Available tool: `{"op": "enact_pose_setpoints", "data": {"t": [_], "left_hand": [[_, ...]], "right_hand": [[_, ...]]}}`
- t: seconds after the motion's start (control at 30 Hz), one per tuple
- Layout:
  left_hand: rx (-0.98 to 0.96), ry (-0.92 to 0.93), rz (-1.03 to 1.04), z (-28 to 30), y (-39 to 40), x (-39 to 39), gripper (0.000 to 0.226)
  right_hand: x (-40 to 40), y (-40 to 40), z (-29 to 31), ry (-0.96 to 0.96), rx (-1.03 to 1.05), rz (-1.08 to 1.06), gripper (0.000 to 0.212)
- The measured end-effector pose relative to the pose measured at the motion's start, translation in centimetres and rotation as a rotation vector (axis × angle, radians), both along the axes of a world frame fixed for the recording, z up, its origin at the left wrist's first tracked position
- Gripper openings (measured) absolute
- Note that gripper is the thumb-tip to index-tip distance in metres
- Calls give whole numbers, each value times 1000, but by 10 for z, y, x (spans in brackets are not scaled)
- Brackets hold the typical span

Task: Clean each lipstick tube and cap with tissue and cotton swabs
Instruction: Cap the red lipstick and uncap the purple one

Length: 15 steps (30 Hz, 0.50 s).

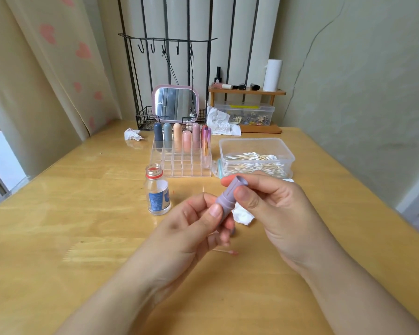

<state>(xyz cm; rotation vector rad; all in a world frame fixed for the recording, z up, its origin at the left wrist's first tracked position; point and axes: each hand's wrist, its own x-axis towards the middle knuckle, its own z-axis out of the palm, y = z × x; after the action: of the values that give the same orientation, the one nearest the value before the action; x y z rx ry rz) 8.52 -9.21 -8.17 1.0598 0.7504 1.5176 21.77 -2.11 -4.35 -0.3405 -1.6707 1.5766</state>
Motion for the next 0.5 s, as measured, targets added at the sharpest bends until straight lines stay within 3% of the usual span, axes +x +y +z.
{"op": "enact_pose_setpoints", "data": {"t": [0.13,0.3,0.43,0.5], "left_hand": [[46,83,107,1,-2,3,21],[37,218,248,2,-2,12,46],[56,273,265,9,-6,10,29],[73,285,247,10,-7,9,20]], "right_hand": [[0,-2,2,36,16,-24,19],[1,3,-4,7,8,-69,18],[3,6,-6,-29,81,-136,11],[3,2,-3,-16,78,-63,7]]}}
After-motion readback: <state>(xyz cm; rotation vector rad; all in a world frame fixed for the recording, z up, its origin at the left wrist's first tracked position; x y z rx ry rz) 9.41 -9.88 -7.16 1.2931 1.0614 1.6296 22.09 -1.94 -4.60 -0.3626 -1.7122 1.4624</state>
